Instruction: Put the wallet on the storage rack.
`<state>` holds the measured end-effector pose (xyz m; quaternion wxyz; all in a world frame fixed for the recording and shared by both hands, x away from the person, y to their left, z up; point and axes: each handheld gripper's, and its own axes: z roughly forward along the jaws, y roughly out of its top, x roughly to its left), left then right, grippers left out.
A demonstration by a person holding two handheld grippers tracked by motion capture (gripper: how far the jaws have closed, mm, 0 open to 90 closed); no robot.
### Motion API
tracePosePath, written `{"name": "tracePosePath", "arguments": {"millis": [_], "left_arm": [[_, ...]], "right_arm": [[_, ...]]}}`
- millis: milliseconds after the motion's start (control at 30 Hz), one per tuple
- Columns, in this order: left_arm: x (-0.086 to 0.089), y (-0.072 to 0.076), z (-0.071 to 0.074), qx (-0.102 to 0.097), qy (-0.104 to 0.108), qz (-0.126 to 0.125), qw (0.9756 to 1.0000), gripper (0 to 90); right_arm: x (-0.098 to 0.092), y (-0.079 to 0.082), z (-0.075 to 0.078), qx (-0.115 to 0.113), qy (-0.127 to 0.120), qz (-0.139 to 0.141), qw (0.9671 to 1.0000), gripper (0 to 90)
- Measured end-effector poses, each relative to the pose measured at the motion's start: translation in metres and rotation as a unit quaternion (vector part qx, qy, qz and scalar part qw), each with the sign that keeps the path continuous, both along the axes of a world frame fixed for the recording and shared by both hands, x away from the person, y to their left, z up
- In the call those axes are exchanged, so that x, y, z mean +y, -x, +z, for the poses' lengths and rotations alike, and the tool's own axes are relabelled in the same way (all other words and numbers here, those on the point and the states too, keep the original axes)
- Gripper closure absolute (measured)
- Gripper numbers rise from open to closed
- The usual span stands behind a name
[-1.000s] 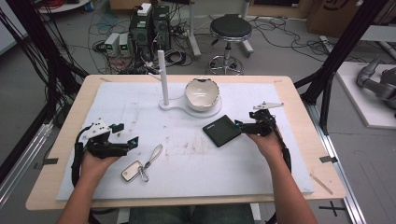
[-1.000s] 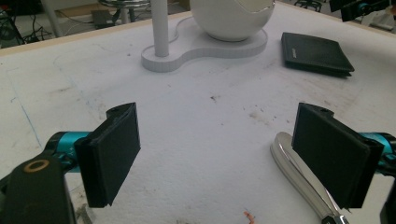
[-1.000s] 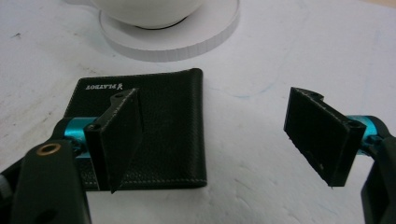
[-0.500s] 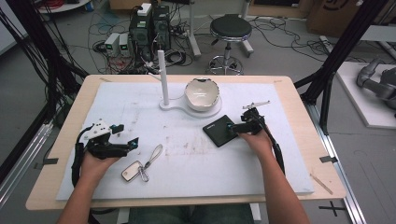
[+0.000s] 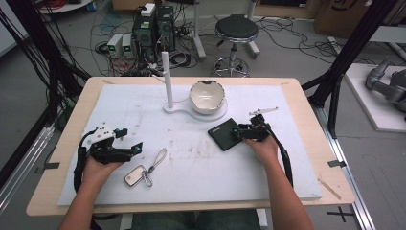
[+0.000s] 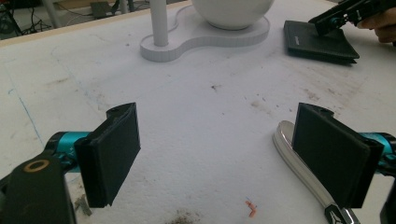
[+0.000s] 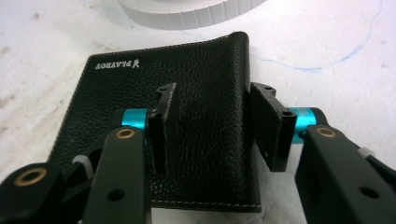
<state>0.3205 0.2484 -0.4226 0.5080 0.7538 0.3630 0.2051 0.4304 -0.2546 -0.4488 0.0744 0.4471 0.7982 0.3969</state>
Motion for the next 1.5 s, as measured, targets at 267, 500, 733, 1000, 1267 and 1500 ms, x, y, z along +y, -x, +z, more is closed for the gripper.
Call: {"name": "tracePosePath", "arguments": {"millis": [267,500,733,1000,1267,1500], "left_arm": [[0.0,0.001,0.0,0.001,-0.003,0.0,1.0,15.3],[0.001,0.001,0.0,0.0,-0.003,0.002,1.0,15.3],[0.002,0.001,0.002,-0.002,0.005,0.004,1.0,15.3],[0.003,0.002,0.003,-0.004,0.012,0.006,0.9999,15.3],[0.005,0.002,0.004,-0.006,0.013,0.006,0.9999,15.3],[0.005,0.002,0.003,-0.003,0.016,0.006,0.9998,15.5]], "right_arm": [[-0.004,0.003,0.003,-0.01,0.001,-0.002,0.9999,79.7],[0.001,0.01,0.015,-0.049,0.007,-0.004,0.9988,83.1],[0.002,0.02,0.039,-0.089,0.011,0.004,0.9959,83.7],[0.007,0.028,0.07,-0.128,0.016,0.012,0.9916,83.9],[0.014,0.028,0.11,-0.167,0.012,0.017,0.9857,83.9],[0.02,0.02,0.138,-0.192,0.019,0.016,0.981,83.9]]}}
